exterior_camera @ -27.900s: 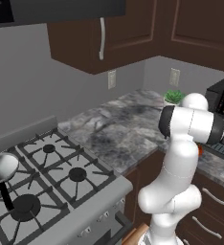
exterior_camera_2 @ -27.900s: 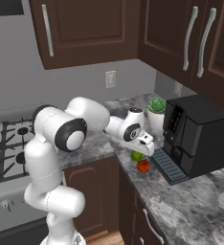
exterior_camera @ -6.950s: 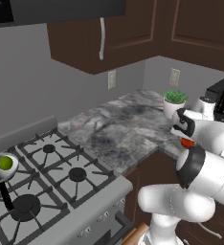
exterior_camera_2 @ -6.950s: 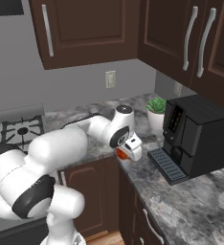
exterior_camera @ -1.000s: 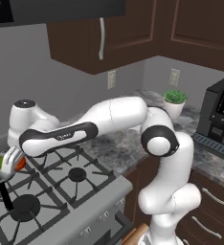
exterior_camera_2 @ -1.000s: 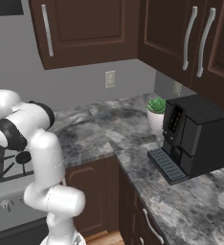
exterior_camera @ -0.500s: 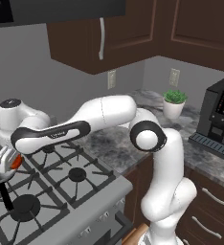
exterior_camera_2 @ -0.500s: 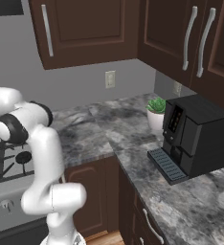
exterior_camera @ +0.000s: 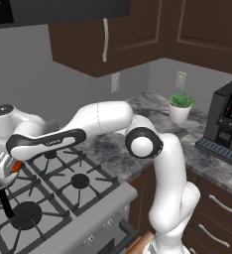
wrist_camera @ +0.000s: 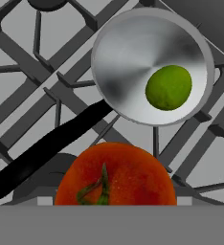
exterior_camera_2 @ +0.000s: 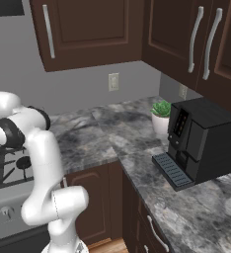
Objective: Put the tomato and lime in the pan. Then turn on the rear center burner and set the heat to medium.
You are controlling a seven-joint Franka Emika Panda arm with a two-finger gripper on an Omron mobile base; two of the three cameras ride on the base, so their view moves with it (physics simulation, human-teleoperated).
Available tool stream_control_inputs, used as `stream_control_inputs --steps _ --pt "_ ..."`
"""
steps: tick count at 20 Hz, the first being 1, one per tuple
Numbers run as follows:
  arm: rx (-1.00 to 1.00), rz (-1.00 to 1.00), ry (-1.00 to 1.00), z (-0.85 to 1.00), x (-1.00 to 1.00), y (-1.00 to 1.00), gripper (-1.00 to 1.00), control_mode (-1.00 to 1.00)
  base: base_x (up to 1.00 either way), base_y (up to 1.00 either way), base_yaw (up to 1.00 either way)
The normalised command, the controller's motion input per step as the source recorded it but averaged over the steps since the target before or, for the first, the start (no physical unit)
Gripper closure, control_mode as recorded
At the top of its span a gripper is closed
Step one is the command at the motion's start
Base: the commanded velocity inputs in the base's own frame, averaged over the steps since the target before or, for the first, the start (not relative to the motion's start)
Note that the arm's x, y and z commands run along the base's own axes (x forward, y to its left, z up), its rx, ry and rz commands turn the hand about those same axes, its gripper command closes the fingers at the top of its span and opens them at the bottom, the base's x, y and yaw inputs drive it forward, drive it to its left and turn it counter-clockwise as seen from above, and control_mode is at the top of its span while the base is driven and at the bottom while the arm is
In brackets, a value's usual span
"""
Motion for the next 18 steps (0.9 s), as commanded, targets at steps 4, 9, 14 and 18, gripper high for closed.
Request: stream_control_inputs --steps 4,9,14,18 --pt "0.0 0.0 -0.07 -0.09 0.23 0.1 1.0 -1.0 0.0 0.0 0.0" --pt "0.0 0.0 -0.05 -0.26 0.29 0.12 1.0 -1.0 0.0 0.0 0.0" --pt "0.01 0.02 -0.01 -0.09 0.1 0.36 1.0 -1.0 0.0 0.0 0.0" --pt "0.01 0.05 -0.01 0.0 0.14 0.3 1.0 -1.0 0.0 0.0 0.0"
